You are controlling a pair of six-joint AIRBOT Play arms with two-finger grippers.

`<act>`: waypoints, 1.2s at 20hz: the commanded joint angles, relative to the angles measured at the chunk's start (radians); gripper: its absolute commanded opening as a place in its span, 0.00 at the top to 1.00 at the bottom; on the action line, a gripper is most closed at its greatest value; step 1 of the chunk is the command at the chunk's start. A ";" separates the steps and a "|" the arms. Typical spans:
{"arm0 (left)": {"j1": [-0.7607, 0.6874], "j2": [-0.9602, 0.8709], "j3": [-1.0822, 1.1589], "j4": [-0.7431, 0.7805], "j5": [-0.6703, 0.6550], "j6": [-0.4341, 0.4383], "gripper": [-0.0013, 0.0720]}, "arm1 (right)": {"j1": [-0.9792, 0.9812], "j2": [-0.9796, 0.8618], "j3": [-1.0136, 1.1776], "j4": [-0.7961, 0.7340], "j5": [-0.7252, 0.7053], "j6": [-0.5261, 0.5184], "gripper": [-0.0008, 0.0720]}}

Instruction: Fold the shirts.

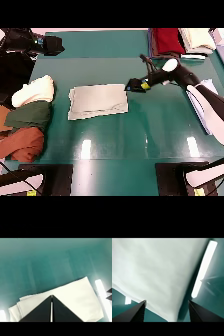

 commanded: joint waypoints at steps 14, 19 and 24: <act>-0.077 0.000 -0.001 -0.009 -0.011 -0.001 0.95 | 0.132 -0.207 0.207 0.197 -0.208 -0.082 0.97; -0.197 0.000 -0.001 -0.007 -0.001 0.004 0.95 | -0.156 0.062 0.068 0.007 -0.140 -0.056 0.97; -0.235 0.000 -0.001 -0.021 0.023 0.002 0.95 | -0.550 0.272 -0.074 -0.064 -0.103 -0.056 0.97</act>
